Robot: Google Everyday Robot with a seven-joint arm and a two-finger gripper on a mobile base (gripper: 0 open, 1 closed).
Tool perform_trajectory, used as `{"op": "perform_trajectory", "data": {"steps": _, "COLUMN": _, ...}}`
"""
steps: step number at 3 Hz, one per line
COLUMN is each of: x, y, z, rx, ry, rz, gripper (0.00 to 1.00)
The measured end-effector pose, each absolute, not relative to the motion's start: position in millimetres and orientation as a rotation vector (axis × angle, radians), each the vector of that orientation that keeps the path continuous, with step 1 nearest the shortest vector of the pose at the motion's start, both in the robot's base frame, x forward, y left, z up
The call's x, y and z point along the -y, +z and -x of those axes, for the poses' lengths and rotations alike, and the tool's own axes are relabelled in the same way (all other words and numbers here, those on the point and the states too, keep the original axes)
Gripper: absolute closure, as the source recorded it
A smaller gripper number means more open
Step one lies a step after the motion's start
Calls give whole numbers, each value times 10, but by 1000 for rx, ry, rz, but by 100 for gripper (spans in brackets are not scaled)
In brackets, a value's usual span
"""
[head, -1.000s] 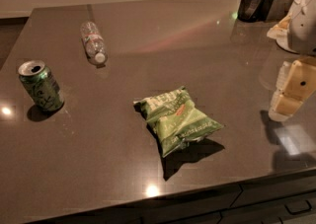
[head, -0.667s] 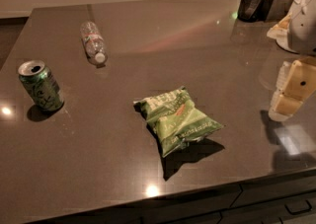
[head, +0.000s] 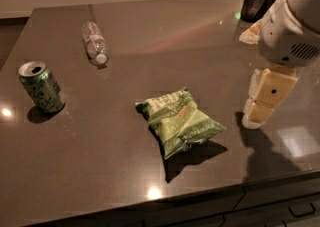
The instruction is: Pick green jalapeno chip bag
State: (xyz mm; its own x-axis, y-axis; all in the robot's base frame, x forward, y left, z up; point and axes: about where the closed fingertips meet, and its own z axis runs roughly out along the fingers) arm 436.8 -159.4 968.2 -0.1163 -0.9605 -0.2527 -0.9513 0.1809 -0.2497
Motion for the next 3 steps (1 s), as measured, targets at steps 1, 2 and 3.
{"op": "perform_trajectory", "data": {"steps": 1, "x": 1221, "y": 9490, "z": -4356, "rx": -2087, "ry": 10, "rz": 1882, "gripper": 0}}
{"op": "perform_trajectory", "data": {"steps": 2, "x": 978, "y": 9315, "z": -4347, "rx": -2073, "ry": 29, "rz": 1931, "gripper": 0}}
{"op": "perform_trajectory", "data": {"steps": 3, "x": 828, "y": 9077, "z": -4335, "rx": -2077, "ry": 26, "rz": 1975, "gripper": 0}}
